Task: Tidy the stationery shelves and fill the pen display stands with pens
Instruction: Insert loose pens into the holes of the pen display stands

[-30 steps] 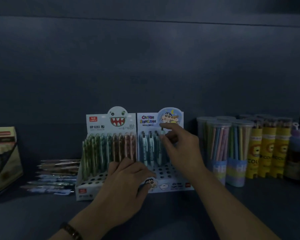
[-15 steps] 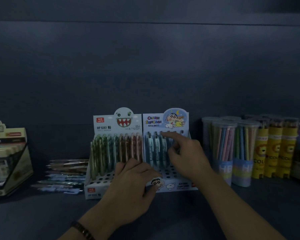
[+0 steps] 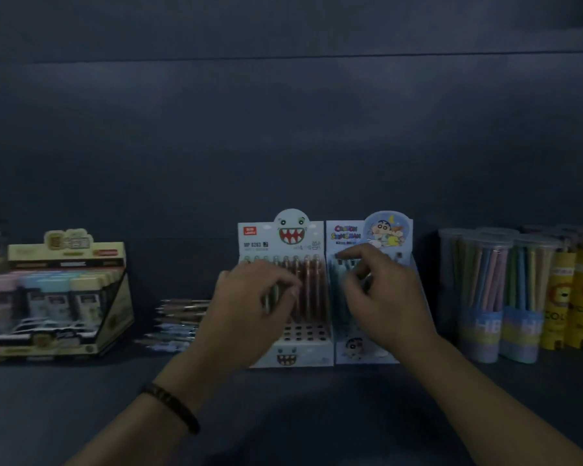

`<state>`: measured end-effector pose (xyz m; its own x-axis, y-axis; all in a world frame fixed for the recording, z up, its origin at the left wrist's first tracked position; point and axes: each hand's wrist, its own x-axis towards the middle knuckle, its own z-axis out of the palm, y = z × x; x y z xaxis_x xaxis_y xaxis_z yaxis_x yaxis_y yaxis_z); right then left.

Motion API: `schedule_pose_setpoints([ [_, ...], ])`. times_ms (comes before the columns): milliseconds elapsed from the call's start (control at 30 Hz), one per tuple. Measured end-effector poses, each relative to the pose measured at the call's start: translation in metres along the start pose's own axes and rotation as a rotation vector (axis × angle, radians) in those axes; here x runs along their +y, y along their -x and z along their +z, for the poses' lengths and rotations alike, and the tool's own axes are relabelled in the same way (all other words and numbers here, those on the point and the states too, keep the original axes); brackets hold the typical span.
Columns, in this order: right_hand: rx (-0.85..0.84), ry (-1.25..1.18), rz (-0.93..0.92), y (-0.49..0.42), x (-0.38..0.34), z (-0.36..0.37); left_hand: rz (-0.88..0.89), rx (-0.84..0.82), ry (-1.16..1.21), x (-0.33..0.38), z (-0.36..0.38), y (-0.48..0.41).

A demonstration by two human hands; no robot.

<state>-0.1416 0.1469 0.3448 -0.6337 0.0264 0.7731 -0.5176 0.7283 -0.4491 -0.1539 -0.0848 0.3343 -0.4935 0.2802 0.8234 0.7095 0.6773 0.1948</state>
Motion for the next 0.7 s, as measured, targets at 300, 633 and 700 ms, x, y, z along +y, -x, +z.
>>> schedule_pose_setpoints([
  [300, -0.158, -0.188, 0.041, 0.010, -0.076, 0.082, -0.071, -0.095, -0.210, -0.117, -0.076, 0.076],
  [633, -0.197, -0.131, 0.067, 0.032, -0.071, 0.106, -0.184, -0.283, -0.252, -0.129, -0.069, 0.095],
  [700, -0.202, -0.149, 0.073, 0.034, -0.072, 0.105, -0.219, -0.302, -0.260, -0.130, -0.068, 0.095],
])
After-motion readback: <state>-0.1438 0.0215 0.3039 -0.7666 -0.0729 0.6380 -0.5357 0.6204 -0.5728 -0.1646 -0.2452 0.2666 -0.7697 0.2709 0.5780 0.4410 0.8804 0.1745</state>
